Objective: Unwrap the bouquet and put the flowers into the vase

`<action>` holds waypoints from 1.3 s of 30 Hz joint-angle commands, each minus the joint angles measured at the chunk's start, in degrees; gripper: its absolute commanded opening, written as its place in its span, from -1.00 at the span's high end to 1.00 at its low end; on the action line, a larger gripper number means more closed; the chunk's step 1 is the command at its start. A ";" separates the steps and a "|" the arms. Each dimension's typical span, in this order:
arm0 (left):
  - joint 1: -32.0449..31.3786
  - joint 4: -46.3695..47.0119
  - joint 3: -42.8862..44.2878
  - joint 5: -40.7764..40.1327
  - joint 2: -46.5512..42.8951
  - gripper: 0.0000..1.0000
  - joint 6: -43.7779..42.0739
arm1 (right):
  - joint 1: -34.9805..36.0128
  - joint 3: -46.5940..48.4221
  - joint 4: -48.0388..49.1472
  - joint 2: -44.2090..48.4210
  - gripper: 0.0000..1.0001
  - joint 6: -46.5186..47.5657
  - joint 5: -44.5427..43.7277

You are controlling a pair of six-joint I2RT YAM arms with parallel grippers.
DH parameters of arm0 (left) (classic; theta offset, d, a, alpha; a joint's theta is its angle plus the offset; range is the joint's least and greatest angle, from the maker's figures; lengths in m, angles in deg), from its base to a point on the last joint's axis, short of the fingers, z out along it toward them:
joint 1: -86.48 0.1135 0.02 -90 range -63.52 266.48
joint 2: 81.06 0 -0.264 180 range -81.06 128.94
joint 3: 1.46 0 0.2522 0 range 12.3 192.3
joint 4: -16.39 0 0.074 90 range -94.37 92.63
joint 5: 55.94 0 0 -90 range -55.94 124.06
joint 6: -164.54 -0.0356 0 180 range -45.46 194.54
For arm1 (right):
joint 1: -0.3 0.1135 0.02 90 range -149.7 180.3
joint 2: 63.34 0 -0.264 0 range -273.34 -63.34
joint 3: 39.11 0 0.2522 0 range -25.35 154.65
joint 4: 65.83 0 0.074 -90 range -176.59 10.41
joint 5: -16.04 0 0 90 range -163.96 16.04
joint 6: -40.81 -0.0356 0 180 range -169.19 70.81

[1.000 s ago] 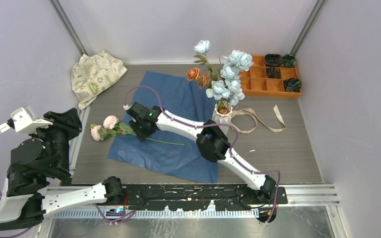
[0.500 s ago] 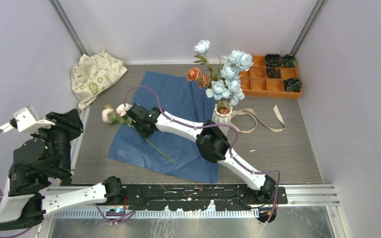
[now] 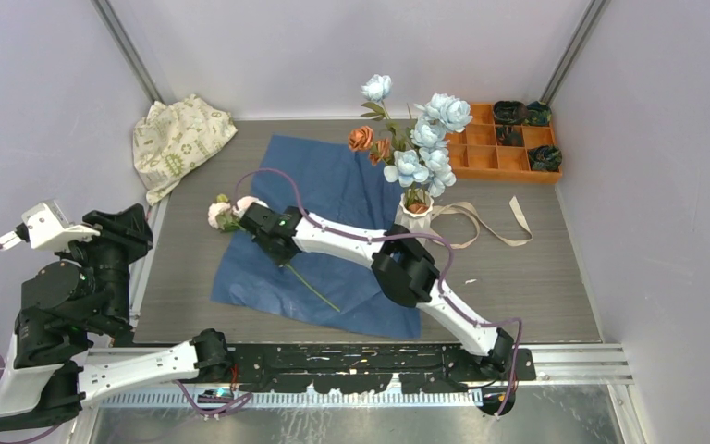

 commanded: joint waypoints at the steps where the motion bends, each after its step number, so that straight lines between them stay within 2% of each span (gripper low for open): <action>1: 0.02 2.17 -0.29 -0.79 -0.11 0.30 0.81 | 0.56 -3.70 -2.82 11.46 0.99 1.78 -2.80; 7: -0.01 2.36 -0.36 -0.13 0.57 0.30 1.17 | 0.78 -18.34 -2.15 23.34 0.99 0.64 -4.62; 13: -0.05 3.13 -0.64 0.20 1.04 0.30 1.18 | 0.87 -25.77 -5.49 27.76 0.95 -1.77 -4.83; 14: -0.01 3.09 -0.57 0.28 1.17 0.30 1.11 | 0.90 -27.41 -5.48 28.56 0.87 -2.33 -4.68; 16: -0.06 3.05 -0.56 0.33 1.24 0.30 1.16 | 1.06 -30.69 -4.47 30.48 0.38 -3.26 -4.63; 17: -0.02 3.36 -0.82 0.28 1.26 0.30 1.16 | 1.01 -31.83 -3.88 31.04 0.23 -3.63 -4.90; 21: -0.04 4.72 -1.22 0.88 1.75 0.29 0.55 | 1.00 -31.64 -2.79 31.04 -0.17 -3.70 -6.16; 23: 0.00 4.47 -0.68 1.27 2.34 0.29 0.48 | 1.01 -29.45 -2.37 29.66 -0.29 -3.21 -6.36; 29: -0.01 3.52 0.00 1.65 2.11 0.29 1.05 | 0.37 -22.61 -1.51 22.80 -0.34 -1.72 -6.78; 39: 0.01 2.82 -0.34 1.13 1.06 0.29 1.14 | -4.27 -17.16 -0.20 14.80 -0.32 -1.85 -4.20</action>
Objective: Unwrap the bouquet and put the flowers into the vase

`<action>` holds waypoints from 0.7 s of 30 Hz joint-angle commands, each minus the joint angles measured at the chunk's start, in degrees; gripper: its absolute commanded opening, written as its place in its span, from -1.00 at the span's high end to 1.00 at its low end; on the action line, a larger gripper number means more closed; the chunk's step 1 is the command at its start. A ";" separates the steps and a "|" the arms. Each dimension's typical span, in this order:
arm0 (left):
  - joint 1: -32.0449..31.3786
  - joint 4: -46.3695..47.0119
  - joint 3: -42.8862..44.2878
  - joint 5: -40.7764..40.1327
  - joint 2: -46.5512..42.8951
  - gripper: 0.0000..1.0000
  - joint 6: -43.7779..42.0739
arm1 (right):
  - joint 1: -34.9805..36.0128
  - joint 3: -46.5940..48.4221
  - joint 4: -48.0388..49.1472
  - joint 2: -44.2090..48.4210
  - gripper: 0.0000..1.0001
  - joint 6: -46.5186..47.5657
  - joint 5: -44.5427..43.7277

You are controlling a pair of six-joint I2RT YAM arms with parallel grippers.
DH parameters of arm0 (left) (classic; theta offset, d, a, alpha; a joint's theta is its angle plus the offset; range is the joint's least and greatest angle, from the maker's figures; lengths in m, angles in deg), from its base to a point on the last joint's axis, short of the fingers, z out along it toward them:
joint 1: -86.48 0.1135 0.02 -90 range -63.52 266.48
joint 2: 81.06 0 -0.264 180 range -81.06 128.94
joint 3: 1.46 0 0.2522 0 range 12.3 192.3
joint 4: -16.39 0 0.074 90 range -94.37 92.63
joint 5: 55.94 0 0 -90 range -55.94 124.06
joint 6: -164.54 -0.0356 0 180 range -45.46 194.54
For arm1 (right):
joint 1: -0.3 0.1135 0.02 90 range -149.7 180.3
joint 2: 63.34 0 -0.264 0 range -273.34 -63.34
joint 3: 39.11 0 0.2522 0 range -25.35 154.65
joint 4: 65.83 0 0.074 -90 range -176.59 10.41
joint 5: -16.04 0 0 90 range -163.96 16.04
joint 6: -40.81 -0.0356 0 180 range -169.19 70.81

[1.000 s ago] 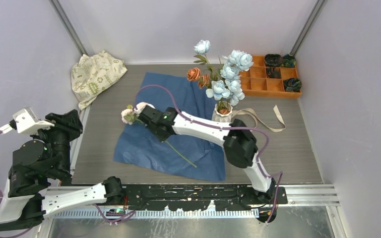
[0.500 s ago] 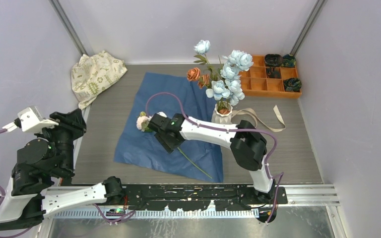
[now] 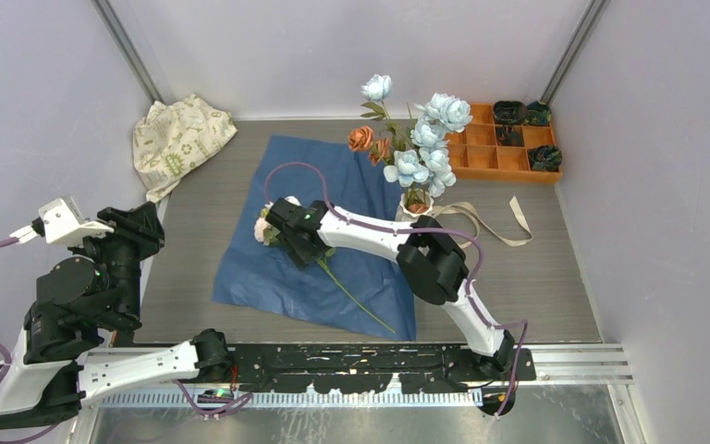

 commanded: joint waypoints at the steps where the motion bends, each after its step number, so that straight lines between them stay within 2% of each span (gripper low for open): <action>1: -0.05 1.04 0.78 -0.68 -0.58 0.29 1.11 | -1.91 3.14 1.30 -1.04 -0.32 0.42 0.10; 5: -0.01 1.12 0.36 -0.87 -0.80 0.29 1.27 | -2.88 3.31 1.79 -2.02 -0.31 0.67 0.60; 8: 0.00 1.12 0.34 -0.87 -0.74 0.29 1.29 | -3.43 3.58 2.18 -2.94 -0.23 0.68 1.79; 14: -0.06 1.22 0.36 -0.87 -0.63 0.29 1.38 | -3.47 4.27 2.65 -4.05 0.31 0.35 4.66; 21: -0.06 1.22 0.42 -0.61 -0.15 0.29 1.46 | -3.55 3.39 2.78 -2.96 0.80 -0.12 5.11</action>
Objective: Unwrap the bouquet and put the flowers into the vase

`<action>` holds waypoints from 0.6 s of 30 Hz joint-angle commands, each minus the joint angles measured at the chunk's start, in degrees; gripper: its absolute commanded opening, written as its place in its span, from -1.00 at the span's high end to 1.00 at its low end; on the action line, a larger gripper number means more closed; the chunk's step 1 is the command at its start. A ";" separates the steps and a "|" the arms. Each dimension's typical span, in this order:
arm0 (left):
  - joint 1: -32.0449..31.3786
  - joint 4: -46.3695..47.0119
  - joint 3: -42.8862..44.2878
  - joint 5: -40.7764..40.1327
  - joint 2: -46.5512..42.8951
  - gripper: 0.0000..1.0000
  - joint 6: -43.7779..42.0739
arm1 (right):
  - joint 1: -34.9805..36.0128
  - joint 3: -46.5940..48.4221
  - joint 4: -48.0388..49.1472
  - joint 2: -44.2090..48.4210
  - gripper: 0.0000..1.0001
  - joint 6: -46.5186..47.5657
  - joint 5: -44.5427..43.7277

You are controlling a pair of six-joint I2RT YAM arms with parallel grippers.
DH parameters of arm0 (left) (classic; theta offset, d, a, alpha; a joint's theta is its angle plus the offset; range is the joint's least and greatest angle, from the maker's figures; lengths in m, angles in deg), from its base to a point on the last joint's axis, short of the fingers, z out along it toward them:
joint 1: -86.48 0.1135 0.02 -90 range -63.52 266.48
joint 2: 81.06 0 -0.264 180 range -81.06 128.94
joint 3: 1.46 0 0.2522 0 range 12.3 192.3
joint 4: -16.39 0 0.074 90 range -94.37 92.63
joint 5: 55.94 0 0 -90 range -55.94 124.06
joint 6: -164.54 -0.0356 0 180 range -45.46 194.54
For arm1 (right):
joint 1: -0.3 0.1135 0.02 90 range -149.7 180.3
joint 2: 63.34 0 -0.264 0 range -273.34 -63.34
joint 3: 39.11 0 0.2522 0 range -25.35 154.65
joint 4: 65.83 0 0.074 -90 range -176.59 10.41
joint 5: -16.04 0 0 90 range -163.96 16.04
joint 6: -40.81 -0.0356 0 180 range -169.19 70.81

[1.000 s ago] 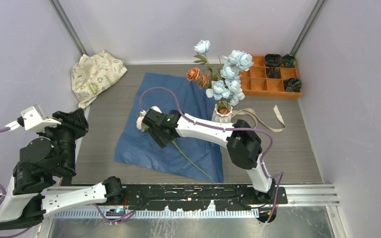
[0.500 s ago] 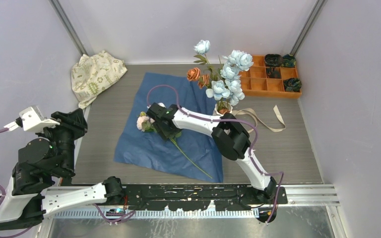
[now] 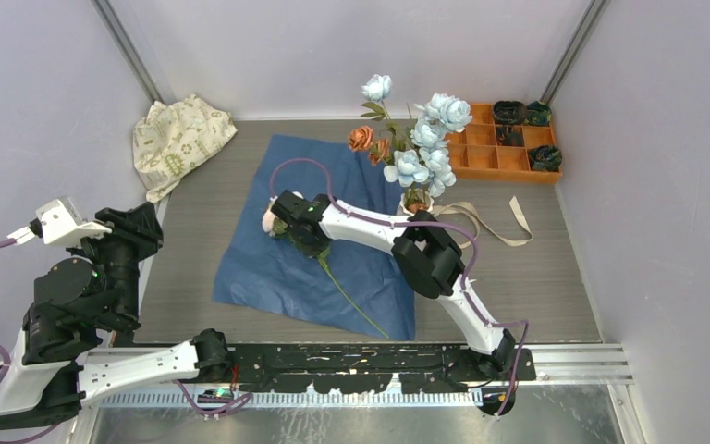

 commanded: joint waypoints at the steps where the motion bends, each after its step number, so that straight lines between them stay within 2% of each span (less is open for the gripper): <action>1: -0.06 1.25 0.43 -0.56 0.25 0.29 1.38 | 0.15 1.21 1.18 1.98 0.88 -0.36 0.52; 3: -0.04 1.28 0.42 -0.52 0.32 0.29 1.45 | 0.17 0.81 0.90 3.50 0.98 -0.49 0.06; 18: -0.02 1.33 0.86 -0.33 1.32 0.29 1.60 | 2.11 1.28 0.02 25.35 0.99 0.77 -1.06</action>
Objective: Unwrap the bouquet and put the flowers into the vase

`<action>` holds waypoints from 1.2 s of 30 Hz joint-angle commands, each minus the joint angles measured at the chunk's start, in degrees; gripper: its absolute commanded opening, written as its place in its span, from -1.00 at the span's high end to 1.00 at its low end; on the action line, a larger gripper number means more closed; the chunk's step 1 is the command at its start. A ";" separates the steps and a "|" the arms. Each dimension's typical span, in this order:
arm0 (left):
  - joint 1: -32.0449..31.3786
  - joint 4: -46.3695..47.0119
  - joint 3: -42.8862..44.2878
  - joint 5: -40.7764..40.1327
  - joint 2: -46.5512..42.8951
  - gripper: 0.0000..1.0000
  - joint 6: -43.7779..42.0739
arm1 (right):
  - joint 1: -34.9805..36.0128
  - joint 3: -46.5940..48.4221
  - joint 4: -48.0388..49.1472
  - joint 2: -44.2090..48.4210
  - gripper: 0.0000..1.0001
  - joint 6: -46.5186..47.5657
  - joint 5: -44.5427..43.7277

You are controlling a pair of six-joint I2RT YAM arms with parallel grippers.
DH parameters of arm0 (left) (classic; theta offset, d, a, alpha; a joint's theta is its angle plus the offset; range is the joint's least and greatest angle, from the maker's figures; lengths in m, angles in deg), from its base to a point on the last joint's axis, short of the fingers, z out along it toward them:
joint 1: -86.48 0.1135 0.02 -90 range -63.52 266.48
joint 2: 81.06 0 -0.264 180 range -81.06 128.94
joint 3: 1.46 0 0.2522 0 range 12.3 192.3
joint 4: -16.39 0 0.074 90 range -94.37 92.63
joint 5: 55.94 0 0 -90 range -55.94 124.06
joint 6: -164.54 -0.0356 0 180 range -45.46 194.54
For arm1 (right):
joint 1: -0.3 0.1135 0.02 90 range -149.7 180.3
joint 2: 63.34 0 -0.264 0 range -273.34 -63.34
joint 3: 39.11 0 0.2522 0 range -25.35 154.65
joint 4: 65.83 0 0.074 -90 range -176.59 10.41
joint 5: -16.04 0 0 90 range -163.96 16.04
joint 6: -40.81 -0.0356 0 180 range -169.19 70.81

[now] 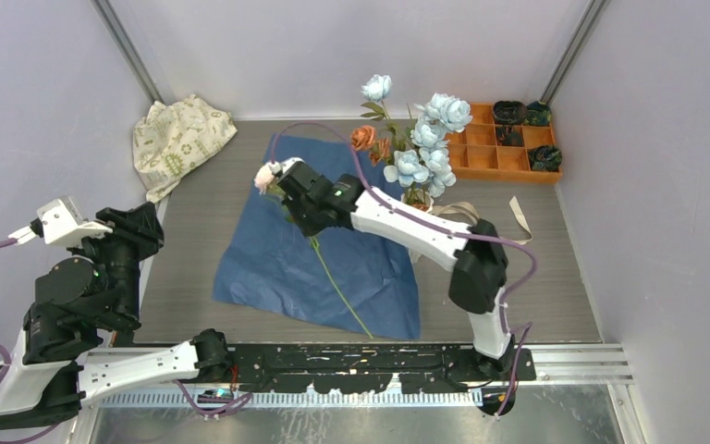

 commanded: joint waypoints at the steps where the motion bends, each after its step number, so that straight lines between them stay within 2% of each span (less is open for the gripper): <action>1: 0.01 1.43 0.87 -0.29 1.21 0.29 1.35 | 1.13 2.12 0.82 11.28 0.99 1.32 -0.92; 13: -0.05 3.53 1.37 0.35 3.92 0.29 0.02 | 3.43 0.55 8.69 34.86 0.99 7.80 -3.87; 22: -0.05 5.35 1.43 1.32 5.78 0.29 -0.67 | 3.55 -12.97 28.95 52.46 0.99 19.17 -14.02; 31: -0.06 7.18 1.39 1.97 8.13 0.29 -1.80 | 3.59 -22.74 47.77 57.26 0.99 35.13 -22.24; 36: -0.02 9.50 0.96 2.58 9.43 0.29 -3.62 | 3.61 -24.69 53.19 56.79 0.99 41.83 -24.89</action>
